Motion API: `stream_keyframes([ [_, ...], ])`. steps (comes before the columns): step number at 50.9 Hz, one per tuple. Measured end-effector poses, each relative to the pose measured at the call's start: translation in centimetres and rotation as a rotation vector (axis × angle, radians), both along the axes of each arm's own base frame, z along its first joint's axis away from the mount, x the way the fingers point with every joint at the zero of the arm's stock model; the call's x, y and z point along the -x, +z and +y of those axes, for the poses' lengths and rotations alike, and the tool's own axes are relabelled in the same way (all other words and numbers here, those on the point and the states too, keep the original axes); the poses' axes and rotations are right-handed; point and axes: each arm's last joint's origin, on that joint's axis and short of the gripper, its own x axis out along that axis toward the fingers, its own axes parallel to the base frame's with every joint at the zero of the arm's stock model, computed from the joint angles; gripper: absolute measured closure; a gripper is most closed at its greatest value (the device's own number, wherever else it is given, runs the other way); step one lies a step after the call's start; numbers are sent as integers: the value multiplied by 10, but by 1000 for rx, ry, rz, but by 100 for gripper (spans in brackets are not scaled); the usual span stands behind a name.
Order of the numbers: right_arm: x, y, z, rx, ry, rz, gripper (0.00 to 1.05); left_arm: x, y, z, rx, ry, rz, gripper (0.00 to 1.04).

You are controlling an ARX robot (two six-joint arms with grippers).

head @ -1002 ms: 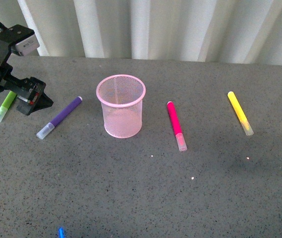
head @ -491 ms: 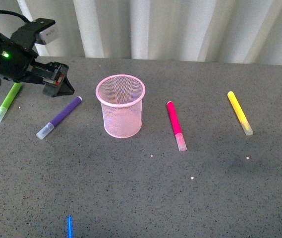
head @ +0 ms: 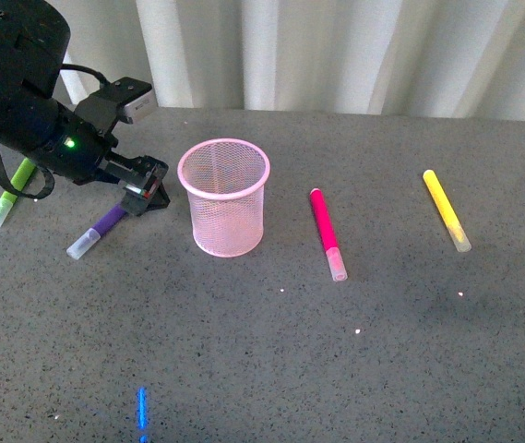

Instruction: Insert purple and pink pens into pink cup

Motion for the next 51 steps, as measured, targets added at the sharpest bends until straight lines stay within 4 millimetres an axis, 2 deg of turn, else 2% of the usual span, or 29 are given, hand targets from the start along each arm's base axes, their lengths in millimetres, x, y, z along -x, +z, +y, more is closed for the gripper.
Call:
stream_keyframes([
  [21, 0, 0, 0, 0, 0, 0, 7, -15, -8, -3, -26, 34, -8, 7],
  [29, 0, 0, 0, 0, 0, 0, 7, -15, -10, -3, -37, 28, 5, 7],
  [41, 0, 0, 0, 0, 0, 0, 7, -10, -11, 4, -49, 26, 27, 52],
  [46, 0, 0, 0, 0, 0, 0, 7, -10, -12, 6, -48, 33, 29, 64],
  [51, 0, 0, 0, 0, 0, 0, 7, -8, -13, 7, -48, 38, 28, 85],
])
